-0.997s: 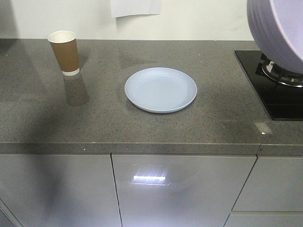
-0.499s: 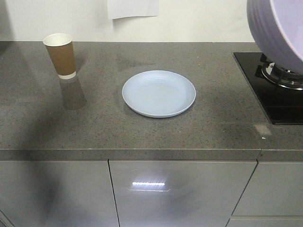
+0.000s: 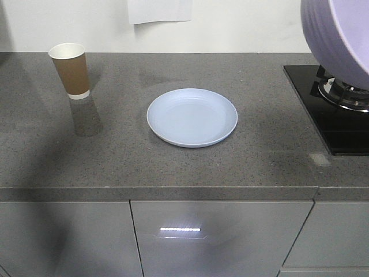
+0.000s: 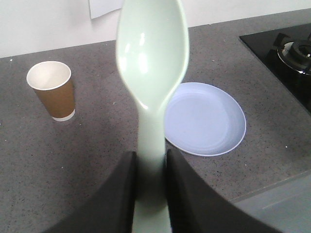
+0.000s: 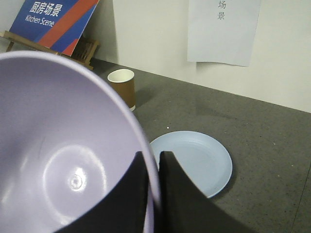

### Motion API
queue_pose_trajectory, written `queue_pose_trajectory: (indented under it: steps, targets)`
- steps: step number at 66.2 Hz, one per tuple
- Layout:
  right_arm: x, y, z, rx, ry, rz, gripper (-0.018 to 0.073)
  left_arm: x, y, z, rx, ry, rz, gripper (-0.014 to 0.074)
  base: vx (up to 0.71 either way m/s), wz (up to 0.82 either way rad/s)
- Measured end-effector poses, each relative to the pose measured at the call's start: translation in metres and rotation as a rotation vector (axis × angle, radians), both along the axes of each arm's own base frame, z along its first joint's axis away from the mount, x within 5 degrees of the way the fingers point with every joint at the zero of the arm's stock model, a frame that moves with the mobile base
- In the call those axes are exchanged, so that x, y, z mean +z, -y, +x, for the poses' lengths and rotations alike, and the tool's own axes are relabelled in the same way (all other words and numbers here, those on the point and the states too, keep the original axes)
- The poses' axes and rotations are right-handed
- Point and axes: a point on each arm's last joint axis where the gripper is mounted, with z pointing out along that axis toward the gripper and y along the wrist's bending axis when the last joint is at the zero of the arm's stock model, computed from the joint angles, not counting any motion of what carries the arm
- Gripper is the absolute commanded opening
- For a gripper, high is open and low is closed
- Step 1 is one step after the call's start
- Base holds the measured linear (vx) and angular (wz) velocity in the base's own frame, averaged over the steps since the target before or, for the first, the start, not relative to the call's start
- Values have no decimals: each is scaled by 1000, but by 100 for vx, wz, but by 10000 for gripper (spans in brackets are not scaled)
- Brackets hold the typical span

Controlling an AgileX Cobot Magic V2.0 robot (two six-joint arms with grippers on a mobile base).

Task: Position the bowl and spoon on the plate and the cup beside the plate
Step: 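Continue approaching the plate until it is within reach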

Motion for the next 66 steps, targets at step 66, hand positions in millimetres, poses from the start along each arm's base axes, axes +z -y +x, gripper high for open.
queue_pose_trajectory:
  steps: [66]
  targets:
    - [0,0,0,0,0,0,-5,0,0,0,0,0,0,-6,3,-1]
